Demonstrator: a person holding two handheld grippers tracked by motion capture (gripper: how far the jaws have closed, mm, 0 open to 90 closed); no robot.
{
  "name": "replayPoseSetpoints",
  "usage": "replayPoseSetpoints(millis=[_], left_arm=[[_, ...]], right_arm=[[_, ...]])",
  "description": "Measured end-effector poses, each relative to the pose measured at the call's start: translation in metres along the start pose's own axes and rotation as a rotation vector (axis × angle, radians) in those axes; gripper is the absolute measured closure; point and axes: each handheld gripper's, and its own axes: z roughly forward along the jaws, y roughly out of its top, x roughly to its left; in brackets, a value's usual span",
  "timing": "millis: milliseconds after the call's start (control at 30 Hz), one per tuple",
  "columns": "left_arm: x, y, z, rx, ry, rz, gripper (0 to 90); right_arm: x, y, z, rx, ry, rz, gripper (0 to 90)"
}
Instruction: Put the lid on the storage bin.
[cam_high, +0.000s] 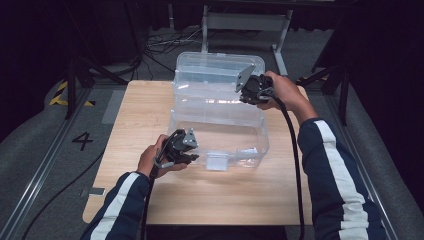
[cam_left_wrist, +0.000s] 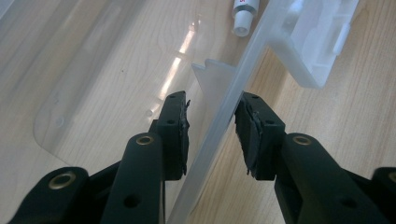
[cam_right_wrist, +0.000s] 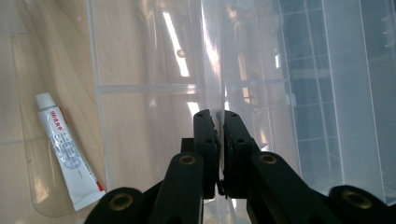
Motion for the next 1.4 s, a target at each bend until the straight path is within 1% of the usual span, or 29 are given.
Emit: replayPoseSetpoints(millis=[167, 233, 400, 600, 667, 767, 800, 967, 1133, 1400], left_arm=[[0.000, 0.000, 0.000, 0.003, 0.002, 0.005, 64.1], [0.000, 0.000, 0.000, 0.005, 0.003, 0.005, 64.1], [-0.001, 0.000, 0.000, 0.006, 0.006, 0.003, 63.9], [-0.002, 0.000, 0.001, -0.001, 0.013, 0.003, 63.7], [-0.002, 0.000, 0.001, -0.001, 0.015, 0.004, 63.6], [-0.002, 0.000, 0.001, -0.001, 0.017, 0.004, 63.4], [-0.002, 0.000, 0.001, -0.001, 0.019, 0.004, 63.2], [-0.003, 0.000, 0.001, -0.001, 0.028, 0.006, 62.5], [-0.003, 0.000, 0.001, -0.002, 0.030, 0.007, 62.4], [-0.004, 0.000, 0.001, -0.001, 0.035, 0.011, 62.0]], right_arm=[[0.007, -0.001, -0.004, -0.010, -0.008, -0.018, 86.8], [0.008, -0.001, -0.004, -0.014, -0.010, -0.016, 86.7], [0.014, -0.003, -0.006, -0.035, -0.015, -0.027, 86.5], [0.021, -0.007, -0.008, -0.062, -0.029, -0.015, 86.1], [0.024, -0.008, -0.009, -0.075, -0.039, -0.020, 86.0], [0.026, -0.010, -0.010, -0.092, -0.036, -0.010, 85.9], [0.028, -0.012, -0.010, -0.108, -0.033, -0.006, 85.9], [0.032, -0.014, -0.012, -0.117, -0.033, -0.011, 85.7], [0.040, -0.014, -0.012, -0.119, -0.056, -0.017, 84.8], [0.046, -0.018, -0.014, -0.138, -0.052, -0.006, 83.9]])
